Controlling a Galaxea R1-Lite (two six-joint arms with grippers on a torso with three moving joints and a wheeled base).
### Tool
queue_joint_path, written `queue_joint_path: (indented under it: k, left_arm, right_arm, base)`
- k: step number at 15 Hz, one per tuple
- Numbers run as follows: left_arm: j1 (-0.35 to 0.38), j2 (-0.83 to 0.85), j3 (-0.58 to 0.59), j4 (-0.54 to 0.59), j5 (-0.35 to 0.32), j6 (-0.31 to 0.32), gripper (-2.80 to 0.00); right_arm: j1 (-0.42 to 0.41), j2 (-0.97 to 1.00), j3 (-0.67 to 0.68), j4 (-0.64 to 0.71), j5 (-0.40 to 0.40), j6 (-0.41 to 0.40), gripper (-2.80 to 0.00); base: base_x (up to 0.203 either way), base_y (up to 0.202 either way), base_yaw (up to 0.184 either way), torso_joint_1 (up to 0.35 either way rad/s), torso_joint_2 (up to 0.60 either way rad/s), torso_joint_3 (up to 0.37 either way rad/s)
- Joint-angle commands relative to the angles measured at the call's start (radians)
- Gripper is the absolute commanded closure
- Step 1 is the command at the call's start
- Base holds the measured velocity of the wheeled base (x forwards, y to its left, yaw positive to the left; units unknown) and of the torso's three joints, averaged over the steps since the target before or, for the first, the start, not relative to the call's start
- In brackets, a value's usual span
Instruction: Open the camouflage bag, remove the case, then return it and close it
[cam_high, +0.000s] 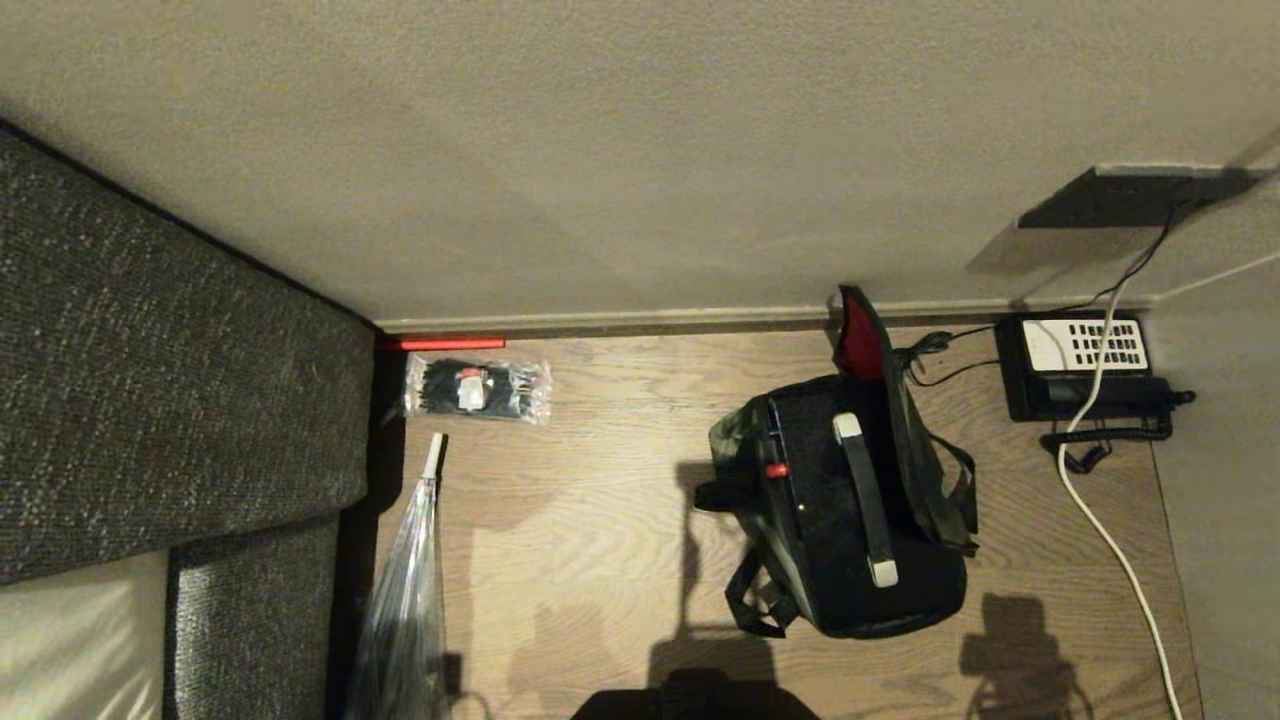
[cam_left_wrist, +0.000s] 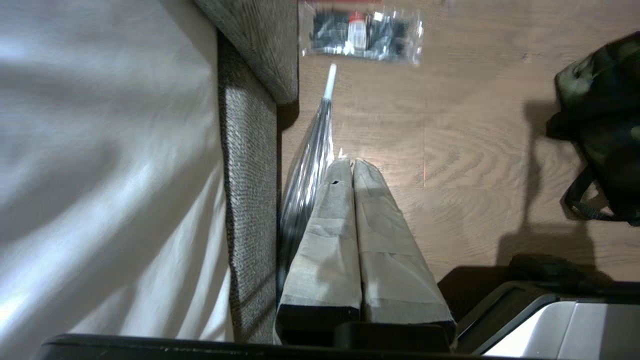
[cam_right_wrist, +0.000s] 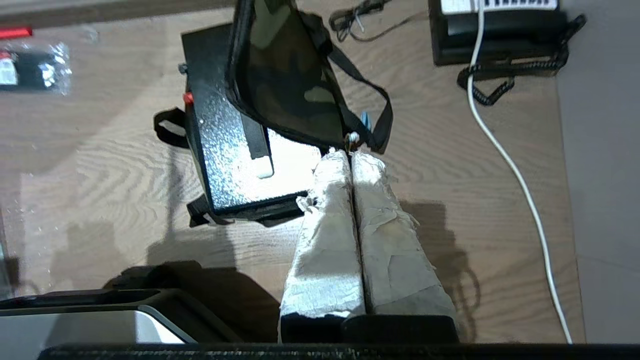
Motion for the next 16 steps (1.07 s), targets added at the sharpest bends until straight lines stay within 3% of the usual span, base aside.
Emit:
queue_joint_path:
  k: [1,16]
  left_arm:
    - [0.0,0.001,-0.001,-0.001,0.0,0.001,0.0]
    - [0.0,0.001,0.002,-0.008,0.0,-0.007,0.0]
  right_arm:
    - [0.0,-0.001,0.014,-0.002,0.001,0.0,0.0]
    - [0.0,-0.001,0.014,-0.002,0.001,0.0,0.0]
  base:
    - [0.0,0.0,0.0,0.002,0.0,0.192]
    - [0.0,0.0,0.0,0.001,0.0,0.201]
